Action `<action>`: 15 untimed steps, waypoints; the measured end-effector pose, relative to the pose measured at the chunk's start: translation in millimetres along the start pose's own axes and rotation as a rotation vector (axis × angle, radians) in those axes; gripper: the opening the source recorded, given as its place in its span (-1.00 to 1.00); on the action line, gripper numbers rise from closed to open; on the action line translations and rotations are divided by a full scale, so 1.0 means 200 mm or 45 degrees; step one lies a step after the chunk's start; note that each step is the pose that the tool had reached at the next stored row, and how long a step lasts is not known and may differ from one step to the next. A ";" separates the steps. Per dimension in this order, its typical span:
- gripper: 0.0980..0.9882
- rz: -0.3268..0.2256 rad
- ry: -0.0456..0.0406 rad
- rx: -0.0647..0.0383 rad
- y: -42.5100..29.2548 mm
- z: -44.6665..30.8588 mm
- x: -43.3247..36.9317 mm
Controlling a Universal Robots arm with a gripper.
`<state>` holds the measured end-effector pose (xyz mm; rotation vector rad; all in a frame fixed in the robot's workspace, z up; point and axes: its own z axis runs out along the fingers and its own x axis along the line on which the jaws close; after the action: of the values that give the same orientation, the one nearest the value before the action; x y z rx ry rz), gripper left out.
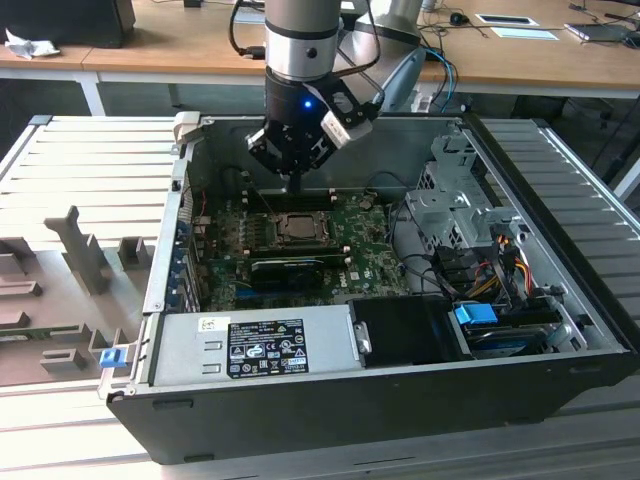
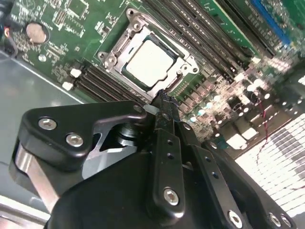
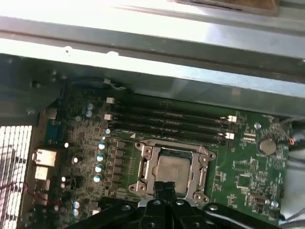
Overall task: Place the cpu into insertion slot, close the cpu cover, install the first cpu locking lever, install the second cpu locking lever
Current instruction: 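Install the first cpu locking lever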
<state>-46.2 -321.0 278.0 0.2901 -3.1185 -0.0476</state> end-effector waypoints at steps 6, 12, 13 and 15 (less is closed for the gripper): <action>-0.98 0.096 -0.006 -0.004 0.004 0.057 0.029; -0.98 0.102 -0.006 -0.004 0.004 0.060 0.029; -0.98 0.102 -0.006 -0.004 0.004 0.061 0.029; -0.98 0.102 -0.006 -0.004 0.006 0.063 0.039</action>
<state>-54.3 -321.0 265.6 0.1653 -3.1311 -0.0522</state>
